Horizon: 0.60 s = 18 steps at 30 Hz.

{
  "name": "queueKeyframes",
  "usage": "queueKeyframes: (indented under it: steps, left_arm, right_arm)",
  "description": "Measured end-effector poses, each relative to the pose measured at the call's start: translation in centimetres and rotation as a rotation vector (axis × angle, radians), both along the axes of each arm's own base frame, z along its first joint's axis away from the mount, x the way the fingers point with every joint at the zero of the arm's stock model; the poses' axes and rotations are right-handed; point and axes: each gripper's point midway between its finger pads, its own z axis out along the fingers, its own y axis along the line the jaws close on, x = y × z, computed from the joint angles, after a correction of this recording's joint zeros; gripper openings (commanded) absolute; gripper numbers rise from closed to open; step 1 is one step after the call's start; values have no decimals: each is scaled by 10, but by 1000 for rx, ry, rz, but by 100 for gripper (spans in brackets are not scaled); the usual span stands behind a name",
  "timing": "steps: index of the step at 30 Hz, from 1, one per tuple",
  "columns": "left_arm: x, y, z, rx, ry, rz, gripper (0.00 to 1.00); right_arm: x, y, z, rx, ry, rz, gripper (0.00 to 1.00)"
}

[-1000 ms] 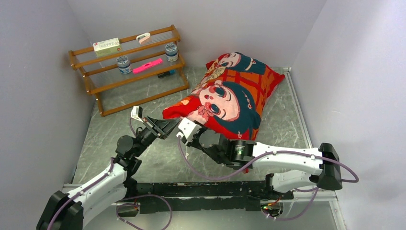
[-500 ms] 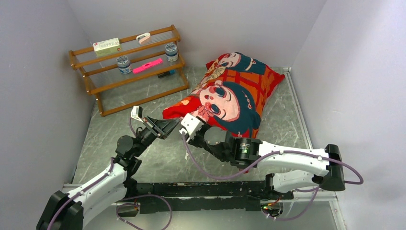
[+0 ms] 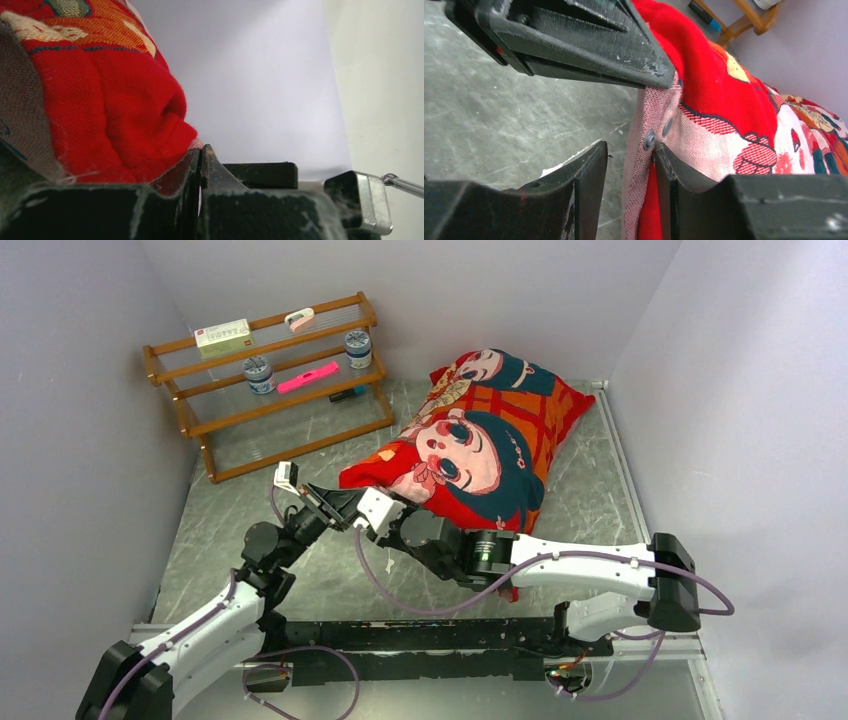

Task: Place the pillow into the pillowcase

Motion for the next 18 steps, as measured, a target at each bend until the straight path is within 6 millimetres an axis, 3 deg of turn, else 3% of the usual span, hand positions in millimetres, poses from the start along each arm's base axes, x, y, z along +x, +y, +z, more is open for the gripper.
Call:
queueKeyframes:
  steps: [6, 8, 10, 16, 18]
  left_arm:
    - [3, -1, 2, 2, 29, 2, 5]
    - [4, -1, 3, 3, 34, 2, 5]
    - [4, -1, 4, 6, 41, 2, 5]
    - [3, 0, 7, -5, 61, 1, 5]
    - [3, 2, 8, -21, 81, 1, 16]
  right_arm:
    - [6, -3, -10, -23, -8, -53, 38]
    - [6, -4, -9, -1, -5, -57, 26]
    - [4, -8, -11, 13, 0, -58, 1]
    - [1, -8, -6, 66, 1, -33, 0]
    - [-1, -5, -3, 84, 2, -17, 0]
